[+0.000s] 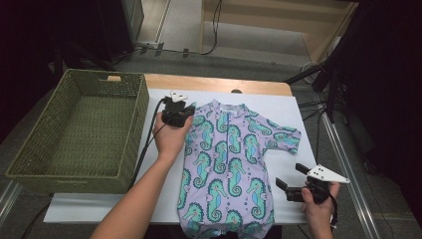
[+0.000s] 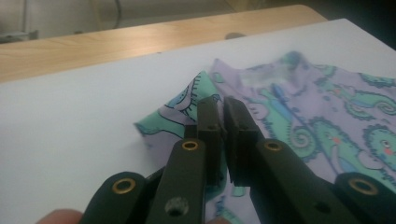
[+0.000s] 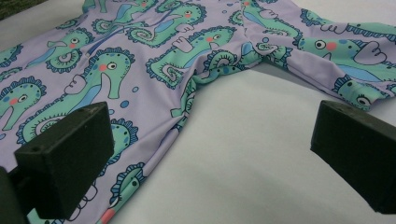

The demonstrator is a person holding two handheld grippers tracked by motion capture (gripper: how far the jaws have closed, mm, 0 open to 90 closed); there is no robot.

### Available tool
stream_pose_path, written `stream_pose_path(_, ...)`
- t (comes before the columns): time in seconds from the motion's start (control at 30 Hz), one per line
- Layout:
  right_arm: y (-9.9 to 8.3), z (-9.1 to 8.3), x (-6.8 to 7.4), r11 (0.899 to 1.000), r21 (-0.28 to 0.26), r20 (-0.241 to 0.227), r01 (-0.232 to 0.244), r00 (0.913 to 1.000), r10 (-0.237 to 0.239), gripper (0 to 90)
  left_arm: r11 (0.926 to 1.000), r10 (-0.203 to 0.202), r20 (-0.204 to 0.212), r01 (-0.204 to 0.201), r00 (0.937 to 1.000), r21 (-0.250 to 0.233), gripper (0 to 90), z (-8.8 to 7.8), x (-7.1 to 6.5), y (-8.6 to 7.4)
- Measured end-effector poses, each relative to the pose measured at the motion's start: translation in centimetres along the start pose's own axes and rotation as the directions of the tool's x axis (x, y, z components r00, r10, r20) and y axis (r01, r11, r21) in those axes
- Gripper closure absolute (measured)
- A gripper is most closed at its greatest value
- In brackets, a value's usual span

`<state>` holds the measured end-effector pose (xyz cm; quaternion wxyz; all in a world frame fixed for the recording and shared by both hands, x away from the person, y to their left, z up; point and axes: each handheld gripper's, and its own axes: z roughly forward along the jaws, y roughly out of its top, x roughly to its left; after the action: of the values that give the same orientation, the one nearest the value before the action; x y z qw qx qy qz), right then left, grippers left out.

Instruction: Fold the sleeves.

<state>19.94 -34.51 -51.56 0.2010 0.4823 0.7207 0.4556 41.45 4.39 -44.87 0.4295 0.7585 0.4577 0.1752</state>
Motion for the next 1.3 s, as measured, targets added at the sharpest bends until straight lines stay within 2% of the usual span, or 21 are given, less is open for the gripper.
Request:
stream_pose_path(0.1,0.0,0.1,0.0,1.0,0.002,-0.001,0.001,1.0,-0.001,0.0,0.9999,0.002,0.024,-0.003,0.9997,0.014,84.9,1.2,-1.2,0.0)
stream_pose_path(0.27,0.0,0.1,-0.1,1.0,-0.001,-0.004,0.002,1.0,-0.002,0.0,0.9986,-0.018,0.063,0.015,0.9979,0.052,84.9,3.6,-3.0,-0.5)
stream_pose_path(0.4,0.0,0.1,-0.1,1.0,-0.002,-0.003,0.001,1.0,-0.001,0.0,0.9963,-0.061,0.092,0.055,0.9939,0.067,84.4,5.3,-4.1,-1.0)
stream_pose_path(0.47,0.0,0.1,-0.1,1.0,0.0,-0.004,0.002,1.0,-0.002,0.0,0.9958,-0.059,0.094,0.052,0.9939,0.076,78.9,5.9,-4.5,-1.3)
stream_pose_path(0.53,0.0,0.2,-0.1,1.0,-0.001,-0.003,0.003,1.0,-0.003,0.0,0.9965,-0.048,0.132,0.038,0.99,0.074,68.2,6.1,-4.8,-1.6)
stream_pose_path(0.6,0.0,0.1,-0.1,1.0,-0.001,-0.004,0.003,1.0,-0.003,0.0,0.9987,-0.02,0.168,0.012,0.9857,0.049,60.5,5.4,-5.0,-1.7)
stream_pose_path(0.67,0.0,0.1,-0.1,1.0,-0.002,-0.007,0.003,1.0,-0.003,0.0,0.9994,-0.022,0.198,0.016,0.98,0.03,54.5,4.4,-4.7,-1.6)
stream_pose_path(0.73,0.0,0.2,-0.1,1.0,-0.003,-0.007,0.002,1.0,-0.002,0.0,0.9998,-0.021,0.217,0.022,0.976,-0.001,54.5,3.0,-3.9,-1.5)
stream_pose_path(0.8,0.0,0.3,-0.1,1.0,0.003,-0.002,0.006,1.0,-0.006,0.0,0.9997,-0.017,0.206,0.02,0.9785,-0.014,54.5,2.1,-3.1,-1.5)
stream_pose_path(0.83,0.0,0.3,0.0,1.0,0.005,-0.002,0.007,1.0,-0.007,0.0,0.9995,-0.021,0.186,0.024,0.9823,-0.018,54.5,1.6,-2.3,-1.5)
stream_pose_path(0.9,0.0,0.3,0.0,1.0,0.006,-0.003,0.01,0.9999,-0.01,0.0,0.9984,-0.051,0.162,0.054,0.9854,-0.015,54.6,1.2,-1.0,-1.8)
stream_pose_path(0.93,0.0,0.3,0.0,1.0,0.006,-0.002,0.01,1.0,-0.01,0.0,0.9974,-0.071,0.15,0.072,0.9862,-0.005,54.5,1.1,-0.3,-2.0)
stream_pose_path(1.0,0.0,0.3,0.0,1.0,0.008,0.0,0.005,1.0,-0.005,0.0,0.9941,-0.104,0.129,0.107,0.9861,-0.016,54.2,0.9,0.7,-2.5)
stream_pose_path(1.07,0.0,0.3,0.0,1.0,0.008,0.0,0.005,1.0,-0.005,0.0,0.992,-0.123,0.128,0.126,0.984,-0.009,53.3,0.9,1.4,-3.0)
stream_pose_path(1.17,0.0,0.4,0.0,1.0,0.009,0.0,0.014,0.9999,-0.014,0.0,0.9943,-0.106,0.15,0.105,0.983,0.019,49.4,1.4,1.3,-3.4)
stream_pose_path(1.23,0.0,0.5,0.1,1.0,0.011,0.001,0.013,0.9999,-0.013,0.0,0.9982,-0.052,0.21,0.045,0.9763,0.039,50.0,1.7,0.6,-3.6)
stream_pose_path(1.3,0.0,0.5,0.0,1.0,0.011,0.001,0.013,0.9999,-0.013,0.0,0.9978,0.014,0.242,-0.029,0.9703,0.06,62.5,1.7,-0.4,-3.8)
